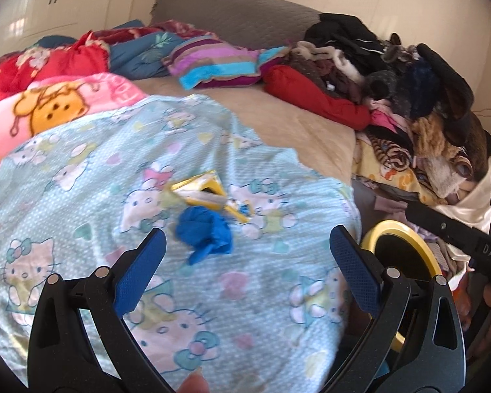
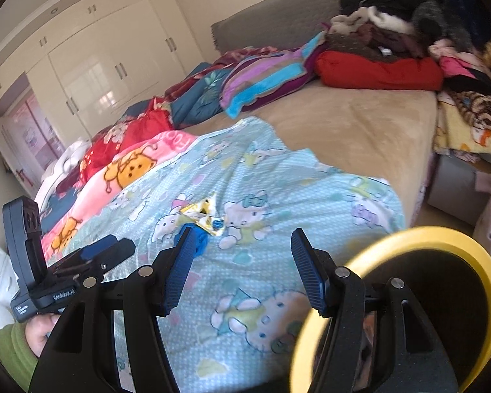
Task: Collect trash
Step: 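Move both open tools from the bin to the blue glove and yellow bag, then grasp the blue glove with the left tool while the right tool grasps the yellow printed bag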
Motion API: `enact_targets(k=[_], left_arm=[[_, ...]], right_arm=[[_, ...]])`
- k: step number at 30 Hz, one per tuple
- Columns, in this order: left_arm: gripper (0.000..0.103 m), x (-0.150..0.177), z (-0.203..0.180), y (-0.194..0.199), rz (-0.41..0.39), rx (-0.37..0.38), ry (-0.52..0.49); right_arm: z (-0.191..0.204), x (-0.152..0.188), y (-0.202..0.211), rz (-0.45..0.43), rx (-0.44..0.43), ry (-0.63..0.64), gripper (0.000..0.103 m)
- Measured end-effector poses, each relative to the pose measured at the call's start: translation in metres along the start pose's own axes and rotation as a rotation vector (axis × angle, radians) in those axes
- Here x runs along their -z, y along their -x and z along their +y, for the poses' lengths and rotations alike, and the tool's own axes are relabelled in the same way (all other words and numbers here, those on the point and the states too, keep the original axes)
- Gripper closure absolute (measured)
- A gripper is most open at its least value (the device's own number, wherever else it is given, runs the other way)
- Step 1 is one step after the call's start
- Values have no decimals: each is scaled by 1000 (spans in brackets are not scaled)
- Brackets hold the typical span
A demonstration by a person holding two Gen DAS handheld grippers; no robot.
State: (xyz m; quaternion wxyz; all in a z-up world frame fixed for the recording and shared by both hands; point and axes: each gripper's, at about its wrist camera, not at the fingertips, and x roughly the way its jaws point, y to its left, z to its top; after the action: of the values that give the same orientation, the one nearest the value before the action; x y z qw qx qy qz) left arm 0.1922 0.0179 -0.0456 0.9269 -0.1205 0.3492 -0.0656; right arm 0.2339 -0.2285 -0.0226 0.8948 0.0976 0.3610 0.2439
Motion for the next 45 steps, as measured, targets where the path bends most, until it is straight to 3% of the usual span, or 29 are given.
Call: enact_targets(k=[3,9,16,22,28,33,34,38,45], left_arm=[[12,3,15,-7,18,-11,25],[33,10,43,-29,76,-3,82],[48,18,59,-58,142,6,115],[58,23,64,-76,181,23,122],[78,29,60,-87,207,54,110],[97,30,56,-91,221,73,113],[99,30,55,-90,223,72,108],[102,32,50,-84,219,80,102],[102,25,38,-65,183,101,89]], right_arm=[[9,-7,-25,31,-26,31,45],[25,-14,-74,97,-64,91,45],[37,-9,-132,189,-92,147,45],[35,-3,-175,259,-111,133,45],[30,-6,-205,293,-141,70,45],[31,-5,-215,319,-153,42,47],[32,-4,-216,324,-151,41,51],[35,0,-211,311,-126,69,70],[32,-10,-162,189,-131,44,72]])
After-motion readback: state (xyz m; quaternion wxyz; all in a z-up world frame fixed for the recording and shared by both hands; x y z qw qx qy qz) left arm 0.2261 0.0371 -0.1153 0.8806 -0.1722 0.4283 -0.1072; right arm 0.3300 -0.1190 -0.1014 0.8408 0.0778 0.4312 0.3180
